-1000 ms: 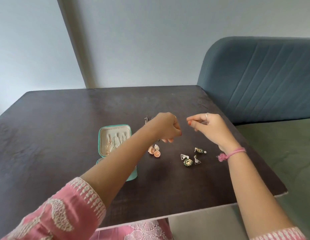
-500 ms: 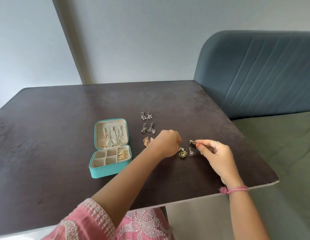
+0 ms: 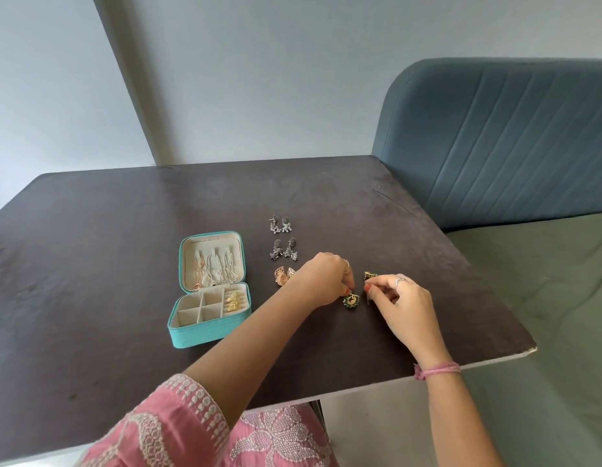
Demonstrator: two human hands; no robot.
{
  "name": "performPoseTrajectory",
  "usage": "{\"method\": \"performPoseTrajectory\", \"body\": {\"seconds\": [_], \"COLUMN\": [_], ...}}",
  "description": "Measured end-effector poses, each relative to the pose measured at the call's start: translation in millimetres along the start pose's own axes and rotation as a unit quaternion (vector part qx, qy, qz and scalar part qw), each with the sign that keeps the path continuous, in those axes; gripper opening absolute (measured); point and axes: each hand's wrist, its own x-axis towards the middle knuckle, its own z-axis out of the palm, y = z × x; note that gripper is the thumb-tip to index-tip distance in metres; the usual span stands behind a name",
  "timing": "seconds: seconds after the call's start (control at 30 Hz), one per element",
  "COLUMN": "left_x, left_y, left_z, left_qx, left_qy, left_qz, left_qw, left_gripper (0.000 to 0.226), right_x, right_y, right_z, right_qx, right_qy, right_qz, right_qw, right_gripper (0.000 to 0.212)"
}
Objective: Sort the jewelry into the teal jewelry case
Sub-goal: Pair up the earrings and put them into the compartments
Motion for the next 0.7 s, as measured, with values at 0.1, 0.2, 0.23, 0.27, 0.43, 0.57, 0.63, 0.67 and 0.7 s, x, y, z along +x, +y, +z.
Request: {"method": "performPoseTrajectory", "body": {"seconds": [0.1, 0.2, 0.23, 0.27, 0.43, 0.57, 0.63, 0.67, 0.7], "left_x": [0, -2, -3, -5, -10, -11, -14, -15, -17], "left_y": [0, 0, 0, 0, 2, 2, 3, 4, 5], "left_z": [-1, -3, -4, -6, -14, -15, -17, -19, -20], "left_qx": [-0.015, -0.032, -0.043, -0.055, -0.136, -0.278, -0.333, -0.357, -0.38], "left_qy": [0.006, 0.025, 0.034, 0.041, 0.062, 0.062, 0.051, 0.048, 0.046], "left_qz": [-0.005, -0.012, -0.012, -0.012, -0.037, -0.087, -0.103, -0.108, -0.11], "left_qw": [1.0, 0.999, 0.998, 0.998, 0.988, 0.955, 0.936, 0.927, 0.917], "left_gripper": [0.016, 0.014, 0.014, 0.014, 0.011, 0.004, 0.007, 0.009, 0.011], "right_x": [0, 0, -1, -1, 0, 1, 1, 2, 3], "right_y": [1, -1, -3, -4, -9, -15, -19, -22, -24], "right_z": [-3, -8, -10, -12, -22, -27, -28, -30, -31], "right_qx": [0.068, 0.16, 0.186, 0.211, 0.405, 0.528, 0.549, 0.554, 0.557], "right_qy": [0.007, 0.001, 0.002, 0.005, 0.001, -0.022, -0.029, -0.031, -0.033], "right_qz": [0.029, 0.081, 0.098, 0.11, 0.171, 0.248, 0.268, 0.275, 0.282], "right_qw": [0.997, 0.984, 0.978, 0.971, 0.898, 0.812, 0.792, 0.785, 0.78], "right_gripper": [0.008, 0.007, 0.007, 0.008, 0.011, 0.011, 0.011, 0.01, 0.01]}}
